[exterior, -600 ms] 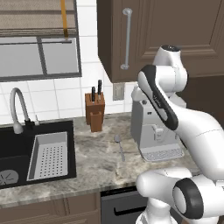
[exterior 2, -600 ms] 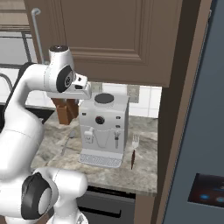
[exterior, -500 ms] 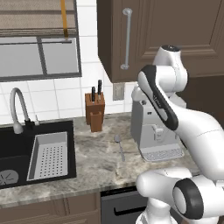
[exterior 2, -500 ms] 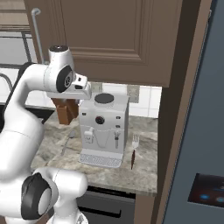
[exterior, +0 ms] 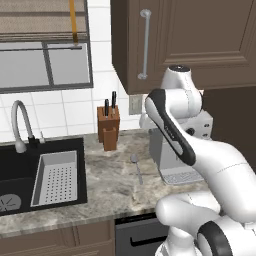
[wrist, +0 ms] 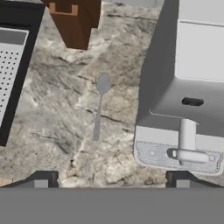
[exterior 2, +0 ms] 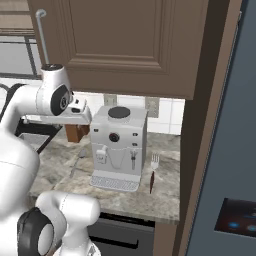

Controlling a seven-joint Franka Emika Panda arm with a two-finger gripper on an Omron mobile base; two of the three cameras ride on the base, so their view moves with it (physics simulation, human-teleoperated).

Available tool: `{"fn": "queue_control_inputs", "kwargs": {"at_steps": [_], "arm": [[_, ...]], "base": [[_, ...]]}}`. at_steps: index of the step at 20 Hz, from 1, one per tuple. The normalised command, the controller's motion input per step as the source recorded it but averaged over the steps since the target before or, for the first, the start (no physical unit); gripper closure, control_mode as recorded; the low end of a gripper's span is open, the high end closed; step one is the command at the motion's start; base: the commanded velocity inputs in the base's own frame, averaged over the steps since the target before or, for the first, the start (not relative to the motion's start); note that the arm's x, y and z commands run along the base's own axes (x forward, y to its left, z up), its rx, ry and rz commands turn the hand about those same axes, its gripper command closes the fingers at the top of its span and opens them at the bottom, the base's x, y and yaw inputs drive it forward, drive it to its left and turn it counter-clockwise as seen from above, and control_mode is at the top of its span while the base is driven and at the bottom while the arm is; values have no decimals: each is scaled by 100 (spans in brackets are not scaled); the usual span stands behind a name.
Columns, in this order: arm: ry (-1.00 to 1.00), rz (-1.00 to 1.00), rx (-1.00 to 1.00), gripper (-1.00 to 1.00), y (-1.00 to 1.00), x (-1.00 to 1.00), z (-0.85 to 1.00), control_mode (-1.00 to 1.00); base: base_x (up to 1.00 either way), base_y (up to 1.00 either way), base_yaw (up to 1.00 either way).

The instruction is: Take the fork and place it on the left side of the plate. Then take the spoon and place it on the right side of the plate. Make sure they're directly next to the plate.

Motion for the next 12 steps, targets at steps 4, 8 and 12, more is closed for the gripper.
{"fn": "queue_control_inputs", "kwargs": {"at_steps": [4,8,12], "arm": [[11,0,-3,-100,61,-5,-52,-100],[10,0,-3,-100,40,0,-46,-100],[2,0,-3,-100,24,0,-42,-100]], "base": [[0,0,0],[0,0,0],[0,0,0]]}}
